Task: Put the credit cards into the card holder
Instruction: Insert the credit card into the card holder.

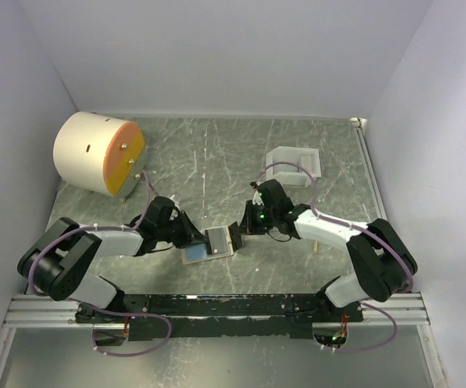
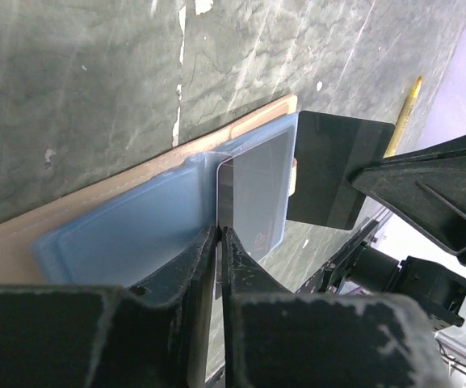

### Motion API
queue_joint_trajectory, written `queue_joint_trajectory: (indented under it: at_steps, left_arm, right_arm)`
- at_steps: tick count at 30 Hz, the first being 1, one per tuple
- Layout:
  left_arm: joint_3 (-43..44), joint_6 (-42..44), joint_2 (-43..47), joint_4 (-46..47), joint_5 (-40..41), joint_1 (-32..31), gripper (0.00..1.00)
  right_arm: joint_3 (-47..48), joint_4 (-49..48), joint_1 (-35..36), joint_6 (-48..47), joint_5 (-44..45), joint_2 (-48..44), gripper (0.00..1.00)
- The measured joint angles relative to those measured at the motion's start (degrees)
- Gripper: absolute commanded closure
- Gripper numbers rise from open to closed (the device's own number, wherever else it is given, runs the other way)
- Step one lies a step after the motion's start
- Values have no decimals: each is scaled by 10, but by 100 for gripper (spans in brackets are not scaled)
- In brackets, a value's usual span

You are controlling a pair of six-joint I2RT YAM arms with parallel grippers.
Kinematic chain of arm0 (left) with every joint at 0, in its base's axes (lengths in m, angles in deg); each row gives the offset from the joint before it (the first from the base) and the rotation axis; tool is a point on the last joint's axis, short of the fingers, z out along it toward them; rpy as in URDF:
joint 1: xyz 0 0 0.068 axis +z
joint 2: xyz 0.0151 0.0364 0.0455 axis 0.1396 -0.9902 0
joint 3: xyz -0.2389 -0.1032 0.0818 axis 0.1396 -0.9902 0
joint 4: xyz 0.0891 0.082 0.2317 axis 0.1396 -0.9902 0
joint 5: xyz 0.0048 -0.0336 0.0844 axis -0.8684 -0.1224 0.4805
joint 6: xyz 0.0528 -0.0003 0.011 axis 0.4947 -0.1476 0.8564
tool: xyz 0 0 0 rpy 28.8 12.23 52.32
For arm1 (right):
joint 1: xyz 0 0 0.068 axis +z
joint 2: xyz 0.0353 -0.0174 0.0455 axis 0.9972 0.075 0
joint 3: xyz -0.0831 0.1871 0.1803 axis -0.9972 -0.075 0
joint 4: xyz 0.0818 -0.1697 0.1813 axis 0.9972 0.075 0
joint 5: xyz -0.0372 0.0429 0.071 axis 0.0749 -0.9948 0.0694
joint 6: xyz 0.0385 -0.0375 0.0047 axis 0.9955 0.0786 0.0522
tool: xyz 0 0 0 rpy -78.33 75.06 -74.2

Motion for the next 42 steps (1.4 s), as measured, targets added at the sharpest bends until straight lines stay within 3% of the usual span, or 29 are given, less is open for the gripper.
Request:
queue_joint_trajectory:
  at_steps: [5, 10, 15, 19, 25, 30, 35, 42]
  left_arm:
    - [1, -4, -13, 9, 0, -7, 92]
    - [1, -18, -23, 23, 0, -14, 93]
    - [1, -40, -36, 41, 0, -20, 69]
    - [1, -44, -29, 42, 0, -24, 56]
    - [20, -24, 22, -22, 19, -28, 52]
    - [43, 3, 67, -109, 57, -28, 56]
    - [63, 31, 95, -196, 98, -28, 61]
    - [72, 59, 113, -283, 132, -17, 79]
  right_arm:
    - [-5, -12, 7, 9, 0, 0, 100]
    - [-12, -23, 9, 19, 0, 0, 100]
    - [-16, -29, 10, 26, 5, 0, 100]
    - [-16, -23, 11, 26, 23, -5, 100]
    - [-16, 10, 12, 21, 79, -53, 100]
    - [-6, 44, 11, 11, 121, -93, 100]
    - [-4, 35, 11, 10, 106, -122, 100]
    - [-5, -11, 25, 32, 54, -111, 100]
